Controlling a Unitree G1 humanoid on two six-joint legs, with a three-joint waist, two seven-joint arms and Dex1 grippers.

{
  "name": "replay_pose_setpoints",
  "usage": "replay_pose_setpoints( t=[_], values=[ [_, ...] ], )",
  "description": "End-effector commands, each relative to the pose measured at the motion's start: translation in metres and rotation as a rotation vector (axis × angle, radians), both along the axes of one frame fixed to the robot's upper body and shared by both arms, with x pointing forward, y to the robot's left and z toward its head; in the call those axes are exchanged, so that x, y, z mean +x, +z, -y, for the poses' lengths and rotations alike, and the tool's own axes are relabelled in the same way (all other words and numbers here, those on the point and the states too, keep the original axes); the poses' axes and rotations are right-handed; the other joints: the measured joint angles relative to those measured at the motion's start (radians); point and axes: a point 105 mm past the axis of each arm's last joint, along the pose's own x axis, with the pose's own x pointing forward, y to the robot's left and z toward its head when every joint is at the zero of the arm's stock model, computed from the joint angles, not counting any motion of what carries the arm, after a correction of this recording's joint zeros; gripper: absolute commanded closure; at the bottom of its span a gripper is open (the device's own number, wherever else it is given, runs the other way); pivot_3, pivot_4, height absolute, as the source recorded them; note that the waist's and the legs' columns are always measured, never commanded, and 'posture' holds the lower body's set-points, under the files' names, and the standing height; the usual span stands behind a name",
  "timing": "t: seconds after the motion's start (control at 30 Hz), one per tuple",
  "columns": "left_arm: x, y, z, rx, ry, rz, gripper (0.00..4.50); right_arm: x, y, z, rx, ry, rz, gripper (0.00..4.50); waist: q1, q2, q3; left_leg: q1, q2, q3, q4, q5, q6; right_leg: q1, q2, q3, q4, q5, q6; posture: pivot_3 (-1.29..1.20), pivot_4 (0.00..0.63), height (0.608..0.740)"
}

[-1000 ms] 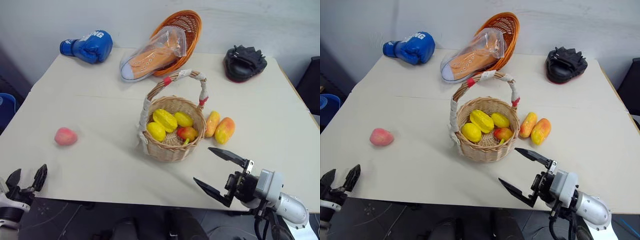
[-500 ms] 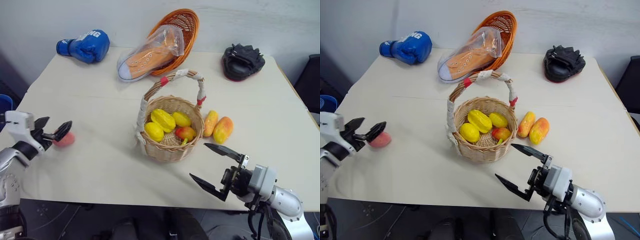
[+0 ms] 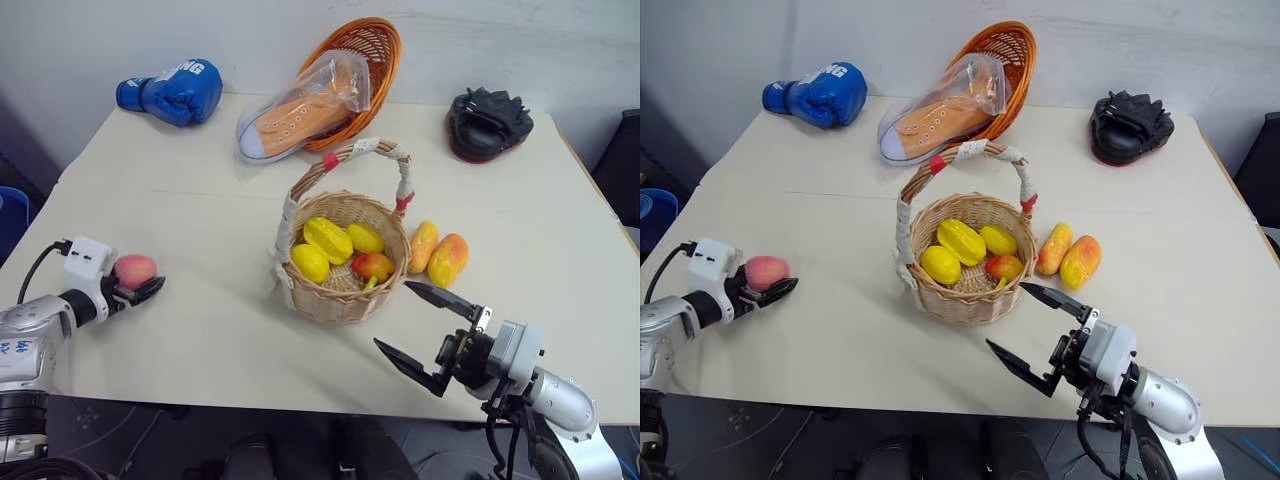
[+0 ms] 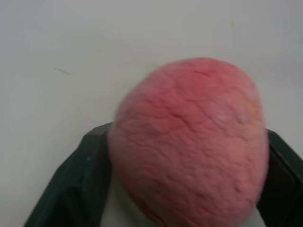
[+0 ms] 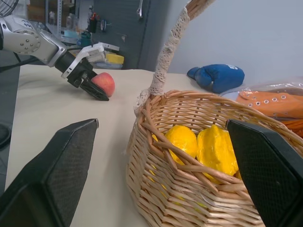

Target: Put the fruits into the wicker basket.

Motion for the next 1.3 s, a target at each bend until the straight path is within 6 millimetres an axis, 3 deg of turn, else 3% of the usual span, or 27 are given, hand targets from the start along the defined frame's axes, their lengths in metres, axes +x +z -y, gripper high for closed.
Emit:
replay_pose_setpoints(
  t=[0.03, 0.2, 0.27, 0.43, 0.57, 0.67, 0.73, 0.83, 0.97, 1.1, 1.3],
  values=[
    [0.002, 0.008, 0.004, -0.003, -0.044, 0.047, 1.75, -0.004, 0.009, 0.002, 0.009, -0.010, 0.049, 0.00, 0.000, 0.000, 0.000, 0.000, 0.000, 0.000, 0.000, 0.000, 0.000, 0.000, 0.000, 0.000, 0.000, 0.000, 0.000, 0.00, 0.150, 0.740],
    [0.003, 0.022, 0.011, -0.009, -0.120, 0.144, 1.94, -0.005, -0.004, 0.010, -0.009, -0.026, 0.015, 0.00, 0.000, 0.000, 0.000, 0.000, 0.000, 0.000, 0.000, 0.000, 0.000, 0.000, 0.000, 0.000, 0.000, 0.000, 0.000, 0.00, 0.150, 0.740],
    [-0.019, 0.046, 0.044, -0.140, -0.418, 0.209, 1.94, -0.005, -0.008, 0.014, -0.017, -0.042, 0.010, 0.00, -0.002, 0.000, 0.000, 0.000, 0.000, 0.000, 0.000, 0.000, 0.000, 0.000, 0.000, 0.000, 0.000, 0.000, 0.000, 0.00, 0.150, 0.740],
    [-0.053, 0.072, 0.073, -0.191, -0.760, 0.064, 1.94, -0.005, -0.017, 0.037, -0.010, -0.124, -0.023, 0.00, -0.005, 0.001, 0.001, 0.000, 0.001, 0.000, 0.000, 0.000, -0.001, 0.000, 0.001, -0.001, 0.000, 0.000, -0.001, 0.00, 0.150, 0.740],
    [-0.073, 0.091, 0.126, -0.075, -1.080, -0.029, 1.94, -0.003, -0.015, 0.063, -0.013, -0.225, -0.035, 0.00, 0.003, 0.004, 0.003, 0.000, -0.001, -0.001, 0.000, 0.001, 0.000, 0.002, -0.001, -0.001, 0.000, -0.001, -0.001, 0.00, 0.150, 0.740],
    [-0.069, 0.118, 0.173, -0.114, -1.194, 0.094, 1.94, -0.003, -0.015, 0.079, -0.031, -0.286, -0.028, 0.00, 0.014, 0.005, 0.003, 0.000, -0.002, -0.001, 0.001, 0.001, 0.001, 0.002, -0.001, 0.001, 0.000, 0.000, 0.001, 0.00, 0.150, 0.740],
    [-0.069, 0.123, 0.205, -0.143, -1.268, 0.150, 1.94, -0.005, -0.018, 0.083, -0.044, -0.298, -0.034, 0.00, 0.020, 0.006, 0.003, 0.000, -0.003, -0.001, 0.002, 0.001, 0.001, 0.002, 0.000, 0.001, -0.001, 0.001, 0.001, 0.00, 0.150, 0.740],
    [-0.071, 0.121, 0.230, -0.159, -1.307, 0.167, 1.94, -0.004, -0.017, 0.085, -0.045, -0.310, -0.031, 0.00, 0.012, 0.008, 0.004, 0.000, -0.003, -0.001, 0.002, 0.001, 0.000, 0.002, 0.001, 0.003, 0.000, 0.000, 0.003, 0.00, 0.150, 0.740],
    [-0.052, 0.121, 0.269, -0.201, -1.183, 0.300, 1.94, -0.005, -0.014, 0.082, -0.031, -0.338, -0.030, 0.00, 0.006, 0.009, 0.004, 0.000, -0.003, -0.005, 0.004, 0.004, -0.005, 0.002, 0.004, 0.005, 0.002, 0.000, 0.004, 0.00, 0.150, 0.740],
    [-0.037, 0.110, 0.281, -0.154, -1.090, 0.362, 1.94, -0.008, -0.011, 0.072, -0.019, -0.343, -0.031, 0.00, 0.002, 0.009, 0.004, 0.000, -0.004, -0.005, 0.005, 0.004, -0.005, 0.002, 0.004, 0.007, 0.002, 0.000, 0.006, 0.00, 0.150, 0.740],
    [-0.031, 0.092, 0.297, -0.086, -1.099, 0.351, 1.94, -0.011, -0.003, 0.057, -0.002, -0.343, -0.026, 0.00, 0.003, 0.009, 0.004, 0.000, -0.004, -0.005, 0.005, 0.004, -0.005, 0.002, 0.004, 0.007, 0.002, 0.000, 0.006, 0.00, 0.150, 0.740]
  ],
)
